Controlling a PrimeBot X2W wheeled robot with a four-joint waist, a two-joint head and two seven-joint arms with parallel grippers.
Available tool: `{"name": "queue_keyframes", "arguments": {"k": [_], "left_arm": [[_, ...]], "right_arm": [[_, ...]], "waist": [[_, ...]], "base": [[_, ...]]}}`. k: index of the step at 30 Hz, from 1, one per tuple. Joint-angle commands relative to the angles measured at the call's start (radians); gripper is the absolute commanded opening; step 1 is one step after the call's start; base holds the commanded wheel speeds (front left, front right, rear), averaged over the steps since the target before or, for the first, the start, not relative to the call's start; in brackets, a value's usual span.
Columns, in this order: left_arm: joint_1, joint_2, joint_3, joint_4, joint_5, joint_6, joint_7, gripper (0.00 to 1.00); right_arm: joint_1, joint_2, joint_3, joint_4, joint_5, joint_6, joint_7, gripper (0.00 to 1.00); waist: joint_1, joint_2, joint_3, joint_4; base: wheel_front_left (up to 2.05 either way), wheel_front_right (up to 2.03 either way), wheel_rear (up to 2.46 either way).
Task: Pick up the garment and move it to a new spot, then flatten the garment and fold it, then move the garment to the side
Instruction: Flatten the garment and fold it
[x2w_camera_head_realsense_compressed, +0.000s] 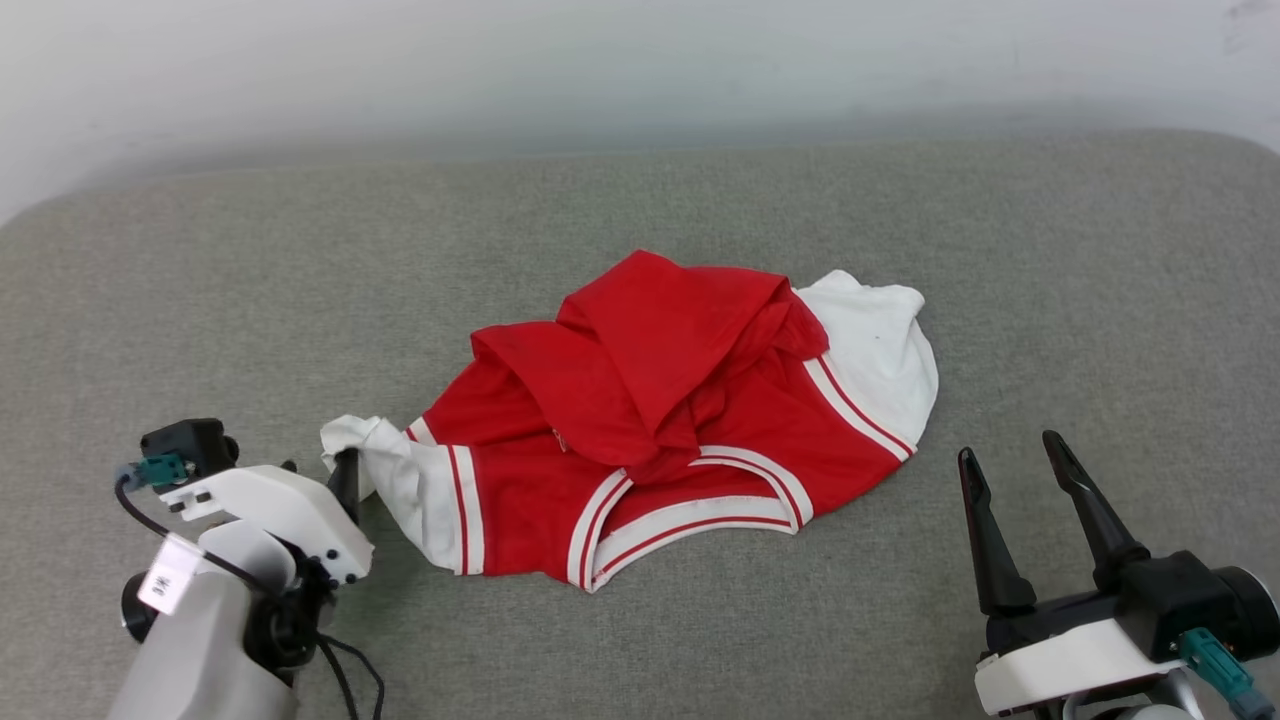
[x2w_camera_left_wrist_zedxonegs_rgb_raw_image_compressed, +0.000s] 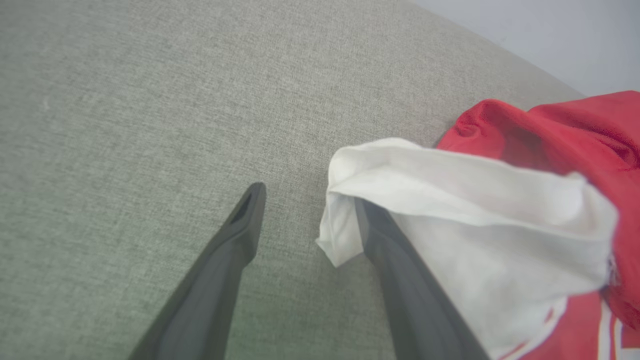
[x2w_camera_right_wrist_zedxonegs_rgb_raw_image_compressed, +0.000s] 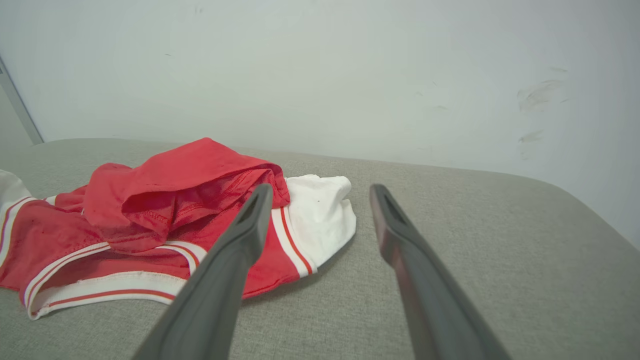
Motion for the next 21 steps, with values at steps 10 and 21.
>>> {"name": "queue_keyframes", "arguments": {"k": [10,21], "left_arm": [[0.035,-0.001,-0.149,-0.066,0.232,-0.061,-0.371,1.00],[0.254,-0.043,-0.160,-0.381,0.432,0.022,-0.395,1.00]], "right_arm": [[0.028,0.001,-0.051,-0.011,-0.002,-0.001,-0.002,1.00],[0.068,0.001,-0.084,-0.021,-0.019,-0.001,-0.002,1.00]], "waist": [[0.0000,0.0000,-0.101,0.068],[0.0000,0.0000,-0.158,0.104]], "base": [[0.00,0.00,0.00],[0.00,0.00,0.00]]}}
